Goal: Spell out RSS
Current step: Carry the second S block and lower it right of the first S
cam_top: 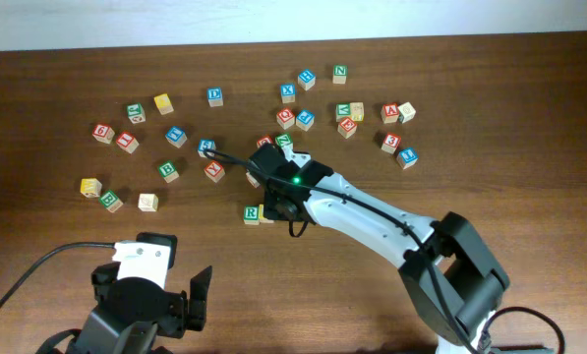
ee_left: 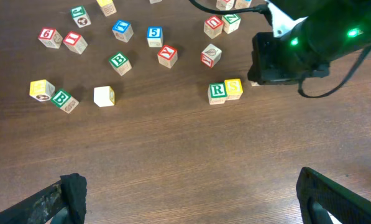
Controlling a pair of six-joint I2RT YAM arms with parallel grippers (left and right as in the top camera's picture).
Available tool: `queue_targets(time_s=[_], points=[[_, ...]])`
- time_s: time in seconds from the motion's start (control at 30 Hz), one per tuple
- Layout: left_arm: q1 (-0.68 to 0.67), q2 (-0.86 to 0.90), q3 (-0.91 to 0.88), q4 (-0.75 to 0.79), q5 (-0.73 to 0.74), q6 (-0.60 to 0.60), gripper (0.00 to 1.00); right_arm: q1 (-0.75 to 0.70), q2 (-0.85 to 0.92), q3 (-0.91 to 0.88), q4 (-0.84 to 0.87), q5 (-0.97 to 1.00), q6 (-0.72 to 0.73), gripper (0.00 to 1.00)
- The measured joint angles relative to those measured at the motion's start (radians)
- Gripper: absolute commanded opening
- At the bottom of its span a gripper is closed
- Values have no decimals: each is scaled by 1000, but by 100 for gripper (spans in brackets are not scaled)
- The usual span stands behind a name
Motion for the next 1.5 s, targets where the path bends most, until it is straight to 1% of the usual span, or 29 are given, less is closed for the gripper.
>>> queue_targets(time_s=[0.13, 0.17, 0.5, 1.5], points=[[0, 0, 0, 0, 0, 0, 99, -7, 25, 0, 23, -4, 1, 7], [0, 0, 0, 0, 0, 0, 99, -10, 30, 0, 26, -3, 1, 9], [0, 0, 0, 0, 0, 0, 99, -10, 90, 0, 42, -16, 1, 10], [0, 0, 0, 0, 0, 0, 99, -10, 90, 0, 42, -57, -3, 11]])
